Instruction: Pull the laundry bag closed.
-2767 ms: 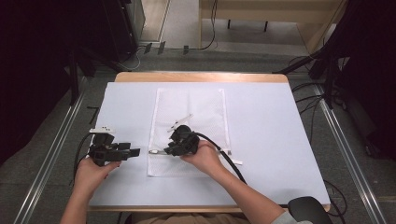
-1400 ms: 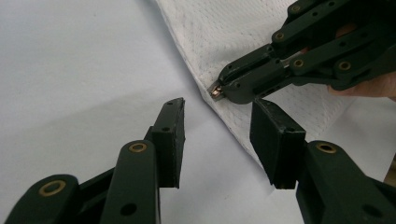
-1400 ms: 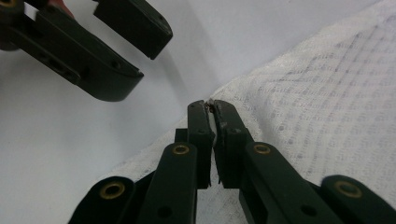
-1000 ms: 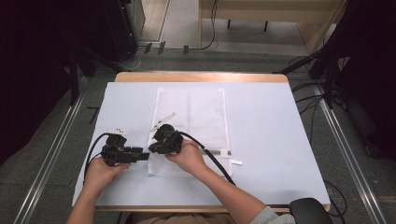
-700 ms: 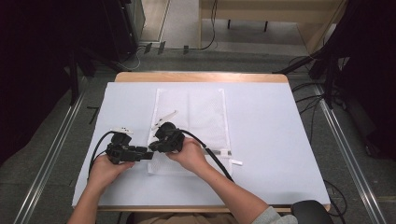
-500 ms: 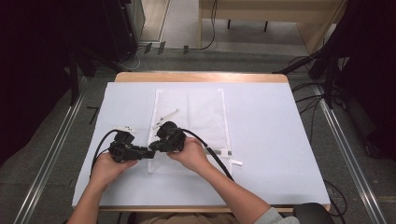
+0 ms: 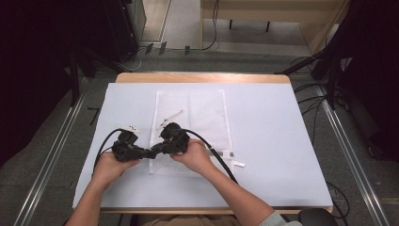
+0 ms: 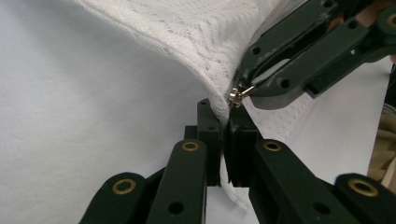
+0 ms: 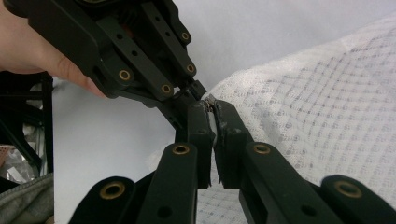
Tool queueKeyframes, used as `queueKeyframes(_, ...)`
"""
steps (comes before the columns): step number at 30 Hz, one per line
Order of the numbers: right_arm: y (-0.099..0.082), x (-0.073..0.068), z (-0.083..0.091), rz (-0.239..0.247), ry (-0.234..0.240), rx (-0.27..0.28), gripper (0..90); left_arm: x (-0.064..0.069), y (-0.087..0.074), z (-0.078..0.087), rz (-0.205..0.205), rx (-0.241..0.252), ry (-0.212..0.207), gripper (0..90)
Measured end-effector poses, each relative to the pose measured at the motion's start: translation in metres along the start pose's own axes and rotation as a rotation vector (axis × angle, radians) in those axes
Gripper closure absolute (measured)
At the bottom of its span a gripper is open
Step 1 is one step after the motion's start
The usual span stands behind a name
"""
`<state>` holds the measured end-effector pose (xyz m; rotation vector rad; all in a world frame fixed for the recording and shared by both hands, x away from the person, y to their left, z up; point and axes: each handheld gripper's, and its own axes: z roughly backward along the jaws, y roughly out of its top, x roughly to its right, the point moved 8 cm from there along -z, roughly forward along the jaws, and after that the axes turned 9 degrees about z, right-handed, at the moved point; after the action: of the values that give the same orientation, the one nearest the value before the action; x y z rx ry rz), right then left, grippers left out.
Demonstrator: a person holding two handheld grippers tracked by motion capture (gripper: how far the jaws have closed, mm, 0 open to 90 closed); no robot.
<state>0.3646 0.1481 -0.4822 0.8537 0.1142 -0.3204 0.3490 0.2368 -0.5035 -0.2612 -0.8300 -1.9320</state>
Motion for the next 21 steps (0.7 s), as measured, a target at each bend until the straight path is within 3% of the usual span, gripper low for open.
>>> queueKeyframes(21, -0.011, 0.008, -0.005, -0.057, -0.015, 0.016, 88.0, 0.0, -0.001, 0.0, 0.024, -0.022, 0.002, 88.6)
